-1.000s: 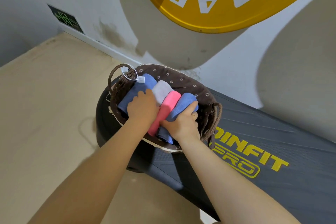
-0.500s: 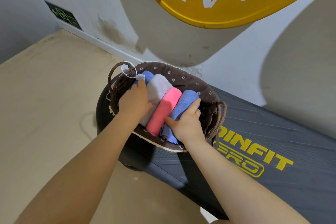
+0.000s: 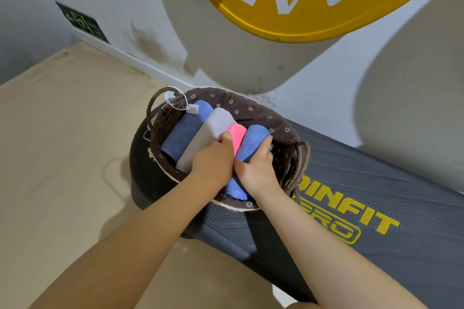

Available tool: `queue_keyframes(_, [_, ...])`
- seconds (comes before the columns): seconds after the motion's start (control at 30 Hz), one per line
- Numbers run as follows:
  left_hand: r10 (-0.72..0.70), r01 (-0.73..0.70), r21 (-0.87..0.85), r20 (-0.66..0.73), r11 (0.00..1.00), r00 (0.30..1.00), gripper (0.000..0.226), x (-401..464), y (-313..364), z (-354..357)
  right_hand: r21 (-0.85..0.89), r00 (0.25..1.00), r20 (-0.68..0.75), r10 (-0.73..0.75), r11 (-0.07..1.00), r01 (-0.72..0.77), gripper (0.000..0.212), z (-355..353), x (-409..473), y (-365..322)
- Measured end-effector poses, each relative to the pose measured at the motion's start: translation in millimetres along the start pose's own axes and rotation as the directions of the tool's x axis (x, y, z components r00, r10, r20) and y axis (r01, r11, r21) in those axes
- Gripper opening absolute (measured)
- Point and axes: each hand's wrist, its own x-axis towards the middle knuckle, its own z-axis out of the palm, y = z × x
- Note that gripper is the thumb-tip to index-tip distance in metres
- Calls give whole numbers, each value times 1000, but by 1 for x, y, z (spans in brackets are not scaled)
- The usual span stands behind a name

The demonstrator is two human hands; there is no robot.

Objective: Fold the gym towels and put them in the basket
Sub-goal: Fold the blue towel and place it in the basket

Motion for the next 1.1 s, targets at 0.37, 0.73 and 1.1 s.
queue_keyframes(0.37, [23, -41, -102, -177, 994, 984, 46, -8, -31, -6, -136, 997, 29, -67, 988, 71, 95, 4, -4, -1])
queue_keyframes(0.73, [217, -214, -121, 9, 969, 976, 67, -1, -49, 3, 76, 959, 249, 134, 985, -157, 102, 21, 5, -19])
queue_keyframes(1.1, [217, -218, -7, -48, 976, 975, 69, -14, -41, -14, -261, 956, 271, 113, 964, -40, 84, -15, -4, -28])
